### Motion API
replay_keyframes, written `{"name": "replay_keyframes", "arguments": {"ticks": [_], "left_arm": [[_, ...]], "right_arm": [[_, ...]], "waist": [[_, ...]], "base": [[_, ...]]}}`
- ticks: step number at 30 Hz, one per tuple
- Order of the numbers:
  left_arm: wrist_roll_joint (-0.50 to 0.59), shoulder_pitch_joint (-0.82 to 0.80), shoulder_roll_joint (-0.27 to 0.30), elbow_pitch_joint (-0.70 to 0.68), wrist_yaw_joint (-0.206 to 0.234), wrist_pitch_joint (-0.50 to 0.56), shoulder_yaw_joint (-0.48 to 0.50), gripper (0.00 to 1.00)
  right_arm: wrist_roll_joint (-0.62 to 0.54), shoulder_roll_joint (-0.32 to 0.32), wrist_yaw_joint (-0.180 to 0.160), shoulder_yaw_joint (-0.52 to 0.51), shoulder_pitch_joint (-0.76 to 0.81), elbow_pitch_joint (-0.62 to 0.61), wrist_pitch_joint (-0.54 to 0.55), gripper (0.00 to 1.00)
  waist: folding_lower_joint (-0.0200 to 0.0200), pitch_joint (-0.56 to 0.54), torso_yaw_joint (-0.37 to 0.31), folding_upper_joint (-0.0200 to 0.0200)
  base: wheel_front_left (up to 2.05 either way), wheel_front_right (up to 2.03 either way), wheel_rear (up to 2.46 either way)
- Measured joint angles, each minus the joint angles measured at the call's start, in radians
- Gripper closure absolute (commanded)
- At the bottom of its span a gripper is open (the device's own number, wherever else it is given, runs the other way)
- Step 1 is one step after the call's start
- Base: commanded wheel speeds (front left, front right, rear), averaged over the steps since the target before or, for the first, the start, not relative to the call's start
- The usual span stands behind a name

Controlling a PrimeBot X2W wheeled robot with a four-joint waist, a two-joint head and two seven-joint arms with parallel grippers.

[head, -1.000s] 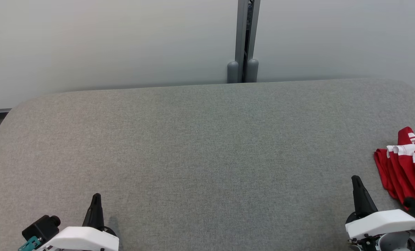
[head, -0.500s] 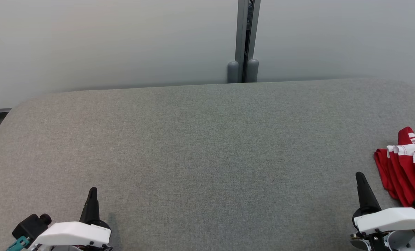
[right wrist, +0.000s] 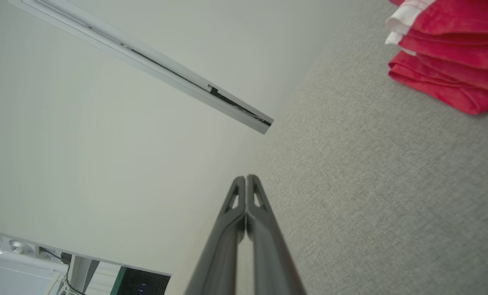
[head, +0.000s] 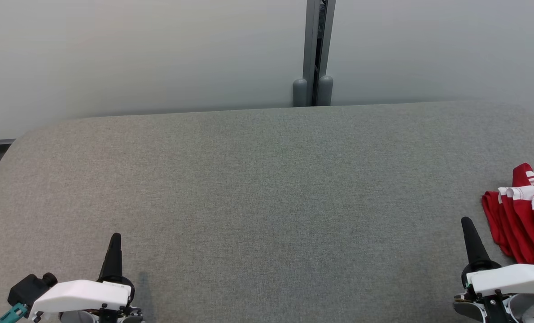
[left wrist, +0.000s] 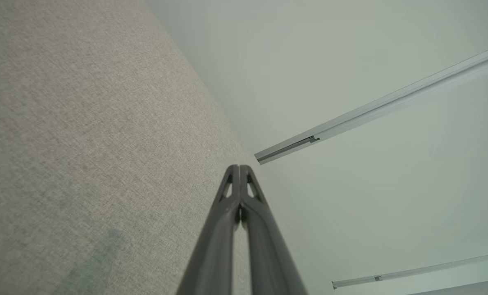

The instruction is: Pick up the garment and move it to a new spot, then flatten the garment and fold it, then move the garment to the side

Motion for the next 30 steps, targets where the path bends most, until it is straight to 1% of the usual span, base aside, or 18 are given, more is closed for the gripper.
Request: {"name": "replay_keyframes", "arguments": {"ticks": [30], "left_arm": [[-0.27, -0.024, 0.002, -0.044, -0.038, 0.07, 0.039, 1.0]], "right_arm": [[0.287, -0.003, 0.0, -0.024, 0.0, -0.052, 0.071, 1.0]], "waist": [[0.0, 0.001, 0.001, 0.0]], "base": [[0.0, 0.0, 0.0]]}}
